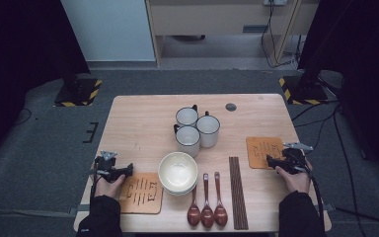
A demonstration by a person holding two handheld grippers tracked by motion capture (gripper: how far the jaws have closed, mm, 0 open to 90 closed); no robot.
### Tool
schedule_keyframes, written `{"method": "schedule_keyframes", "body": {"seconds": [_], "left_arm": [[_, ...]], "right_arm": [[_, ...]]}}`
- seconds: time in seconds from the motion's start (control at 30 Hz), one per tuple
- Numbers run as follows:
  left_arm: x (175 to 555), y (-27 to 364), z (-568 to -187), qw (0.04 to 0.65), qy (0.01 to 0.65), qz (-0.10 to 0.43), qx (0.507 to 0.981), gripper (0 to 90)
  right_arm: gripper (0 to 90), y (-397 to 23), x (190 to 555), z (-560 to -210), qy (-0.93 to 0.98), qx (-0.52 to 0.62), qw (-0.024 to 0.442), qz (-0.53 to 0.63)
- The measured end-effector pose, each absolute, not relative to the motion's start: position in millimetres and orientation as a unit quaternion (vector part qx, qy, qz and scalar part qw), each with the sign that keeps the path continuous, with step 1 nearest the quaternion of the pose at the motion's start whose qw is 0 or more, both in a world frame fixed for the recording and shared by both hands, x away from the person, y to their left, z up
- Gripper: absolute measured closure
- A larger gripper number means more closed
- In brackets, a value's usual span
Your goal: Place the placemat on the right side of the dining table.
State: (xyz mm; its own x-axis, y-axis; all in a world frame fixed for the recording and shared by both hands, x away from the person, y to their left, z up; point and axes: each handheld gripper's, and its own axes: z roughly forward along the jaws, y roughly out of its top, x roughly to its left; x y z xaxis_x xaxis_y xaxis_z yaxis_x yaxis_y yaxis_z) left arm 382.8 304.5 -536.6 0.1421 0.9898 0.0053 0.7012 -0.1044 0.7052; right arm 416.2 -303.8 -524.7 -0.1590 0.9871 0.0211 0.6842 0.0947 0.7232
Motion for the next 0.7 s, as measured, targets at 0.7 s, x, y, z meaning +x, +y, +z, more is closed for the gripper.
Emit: {"method": "schedule_keyframes", "body": {"seconds": [0.7], "left_arm": [[382, 306, -537, 0.287, 0.608, 0.251, 0.696, 2.3]], "right_arm": [[11.7, -291, 409, -498, 0.684, 0.578, 0.250, 0.368]]}}
